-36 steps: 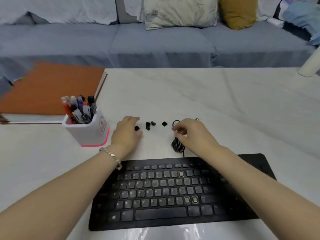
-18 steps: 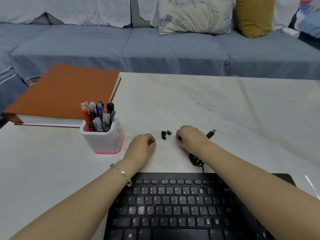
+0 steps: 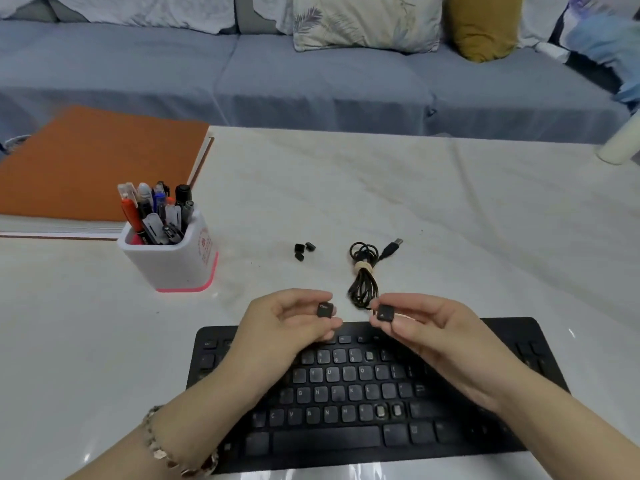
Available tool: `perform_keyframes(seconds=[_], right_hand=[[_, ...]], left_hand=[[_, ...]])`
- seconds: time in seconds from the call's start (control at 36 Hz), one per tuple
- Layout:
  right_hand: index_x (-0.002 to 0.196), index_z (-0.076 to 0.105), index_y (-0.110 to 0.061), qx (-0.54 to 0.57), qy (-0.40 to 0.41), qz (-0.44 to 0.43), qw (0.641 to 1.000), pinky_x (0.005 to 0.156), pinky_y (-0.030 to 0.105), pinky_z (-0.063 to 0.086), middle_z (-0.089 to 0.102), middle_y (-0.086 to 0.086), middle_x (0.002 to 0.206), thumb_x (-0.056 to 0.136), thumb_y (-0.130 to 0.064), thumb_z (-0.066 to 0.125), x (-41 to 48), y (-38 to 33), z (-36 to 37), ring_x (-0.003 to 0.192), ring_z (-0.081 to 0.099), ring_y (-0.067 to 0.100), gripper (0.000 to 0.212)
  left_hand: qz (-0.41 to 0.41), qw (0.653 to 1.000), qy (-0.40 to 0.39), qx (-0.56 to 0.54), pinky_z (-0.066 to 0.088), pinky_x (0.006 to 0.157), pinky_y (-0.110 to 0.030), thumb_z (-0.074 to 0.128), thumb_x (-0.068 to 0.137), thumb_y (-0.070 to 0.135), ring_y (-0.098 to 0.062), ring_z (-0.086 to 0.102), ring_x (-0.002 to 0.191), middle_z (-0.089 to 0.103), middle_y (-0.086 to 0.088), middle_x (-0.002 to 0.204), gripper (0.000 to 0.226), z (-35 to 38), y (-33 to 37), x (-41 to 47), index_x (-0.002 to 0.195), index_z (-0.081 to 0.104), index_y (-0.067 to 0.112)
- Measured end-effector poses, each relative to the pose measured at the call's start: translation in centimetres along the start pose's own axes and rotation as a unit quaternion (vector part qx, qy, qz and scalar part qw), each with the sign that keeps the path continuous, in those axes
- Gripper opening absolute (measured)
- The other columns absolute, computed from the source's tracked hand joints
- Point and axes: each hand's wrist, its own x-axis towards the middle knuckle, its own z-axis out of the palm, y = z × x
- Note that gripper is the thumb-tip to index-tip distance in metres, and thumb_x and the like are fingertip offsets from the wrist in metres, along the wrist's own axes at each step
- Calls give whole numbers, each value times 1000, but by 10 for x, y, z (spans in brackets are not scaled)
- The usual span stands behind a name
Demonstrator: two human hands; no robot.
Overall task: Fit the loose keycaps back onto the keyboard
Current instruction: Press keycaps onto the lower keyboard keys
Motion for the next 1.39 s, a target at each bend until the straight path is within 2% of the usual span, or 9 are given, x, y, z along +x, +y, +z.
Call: perform_keyframes(seconds=[0.06, 0.19, 0.28, 0.47, 0.61, 0.75, 0.89, 1.19, 1.39], right_hand=[[87, 74, -12, -27, -8, -16, 999, 70, 14, 52, 74, 10, 92, 37, -26, 89, -8, 1, -5, 87, 70, 17, 54], [87, 74, -14, -58, -5, -37, 998, 69, 15, 52, 74, 8, 92, 37, -23, 90, -23, 2, -11, 87, 70, 18, 53], [77, 73, -11, -90, 26, -44, 995, 64, 14, 52, 76, 6, 81, 55, -5, 77, -30, 2, -10, 76, 71, 14, 24], [78, 66, -9, -193, 135, -60, 970, 60, 9, 50, 70, 4, 58, 71, 7, 67, -44, 12, -33, 59, 66, 9, 18], [69, 67, -6, -258, 226, -93, 935, 61, 5, 48, 71, -13, 67, 70, 14, 65, -63, 23, -74, 61, 64, 3, 20], [63, 68, -7, -288, 283, -118, 907, 62, 3, 47, 70, -19, 76, 69, 17, 64, -86, 34, -103, 65, 65, 0, 25], [70, 68, -11, -328, 295, -111, 890, 59, 5, 48, 71, -12, 73, 67, 10, 71, -105, 46, -116, 57, 61, 3, 21], [72, 65, -35, -439, 251, -174, 845, 66, 6, 42, 63, -15, 87, 60, -1, 80, -99, 78, -108, 70, 58, 3, 39], [84, 69, -21, -496, 225, -205, 813, 72, 2, 39, 57, -22, 80, 63, -14, 71, -92, 88, -107, 77, 54, -7, 22]], left_hand=[[3, 1000, -10, 6, 56, 78, -25, 76, 66, -1, -25, 71, 75, 70, -16, 93, 26, 6, -2, -4, 85, 72, 16], [26, 998, -19, 54, 53, 65, -15, 77, 64, -3, -17, 68, 61, 68, 1, 66, 27, 17, -6, -12, 75, 71, 21], [41, 994, -35, 96, 51, 64, -17, 77, 66, 1, -14, 66, 58, 67, -4, 70, 27, 18, -9, -17, 75, 69, 25], [88, 980, -14, 178, 40, 55, -9, 75, 71, 6, 0, 46, 51, 56, 9, 63, 24, 11, -27, -25, 76, 66, 28], [152, 952, -32, 263, 40, 65, -6, 73, 74, 14, 0, 52, 65, 60, 12, 68, 27, 20, -41, -32, 78, 61, 38], [228, 909, -76, 342, 29, 85, 1, 61, 85, 21, 8, 47, 99, 59, 18, 101, 18, 44, -52, -25, 101, 59, 31], [297, 871, -103, 378, 23, 104, -21, 37, 85, 36, -4, 41, 117, 60, 4, 120, 27, 66, -67, -12, 106, 50, 27], [307, 845, -53, 434, 20, 104, -24, 56, 82, 14, -12, 39, 121, 58, -10, 126, 15, 63, -79, -2, 97, 57, 10], [323, 834, -64, 442, 23, 105, -28, 48, 84, 24, -12, 37, 123, 57, -8, 127, 17, 60, -84, 0, 98, 52, 16]])
